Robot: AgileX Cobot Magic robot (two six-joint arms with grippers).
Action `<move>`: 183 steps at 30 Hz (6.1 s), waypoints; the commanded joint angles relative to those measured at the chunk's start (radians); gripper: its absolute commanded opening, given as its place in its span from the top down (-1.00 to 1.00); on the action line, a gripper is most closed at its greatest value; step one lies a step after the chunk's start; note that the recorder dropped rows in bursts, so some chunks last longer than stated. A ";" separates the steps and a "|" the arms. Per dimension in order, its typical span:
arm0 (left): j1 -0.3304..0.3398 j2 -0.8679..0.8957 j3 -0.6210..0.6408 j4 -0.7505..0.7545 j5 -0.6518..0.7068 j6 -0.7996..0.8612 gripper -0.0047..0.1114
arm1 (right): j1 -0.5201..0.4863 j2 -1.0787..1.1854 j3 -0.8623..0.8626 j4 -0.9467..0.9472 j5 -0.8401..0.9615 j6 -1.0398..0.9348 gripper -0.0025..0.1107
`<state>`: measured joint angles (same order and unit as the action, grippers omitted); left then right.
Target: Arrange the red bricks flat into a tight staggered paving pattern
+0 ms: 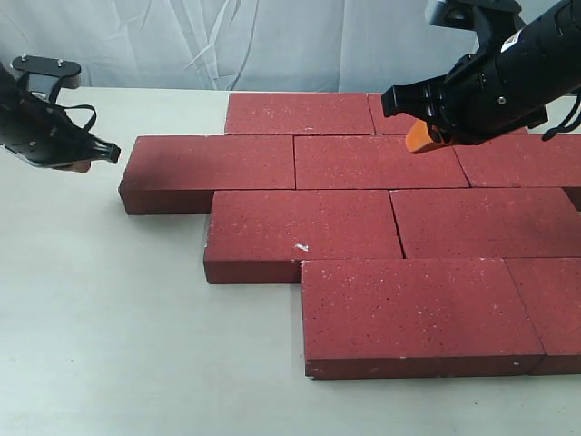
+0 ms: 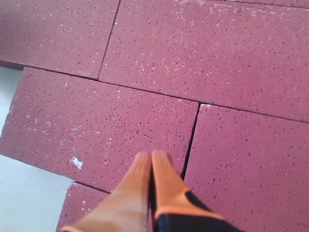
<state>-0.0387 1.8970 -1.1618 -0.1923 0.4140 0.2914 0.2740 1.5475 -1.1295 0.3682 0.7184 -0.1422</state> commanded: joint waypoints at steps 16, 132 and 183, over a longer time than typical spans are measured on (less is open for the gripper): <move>-0.077 -0.139 -0.003 -0.130 0.166 -0.004 0.92 | -0.004 -0.005 0.001 -0.008 0.003 -0.006 0.97; -0.242 0.057 0.041 -0.580 0.288 0.258 0.92 | -0.004 -0.005 0.001 -0.003 0.008 -0.006 0.97; -0.174 -0.327 0.041 0.171 0.231 -0.311 0.92 | -0.004 -0.007 0.001 -0.056 0.035 -0.006 0.97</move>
<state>-0.2138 1.6078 -1.1213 -0.0261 0.6528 -0.0107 0.2740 1.5475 -1.1295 0.3448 0.7447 -0.1422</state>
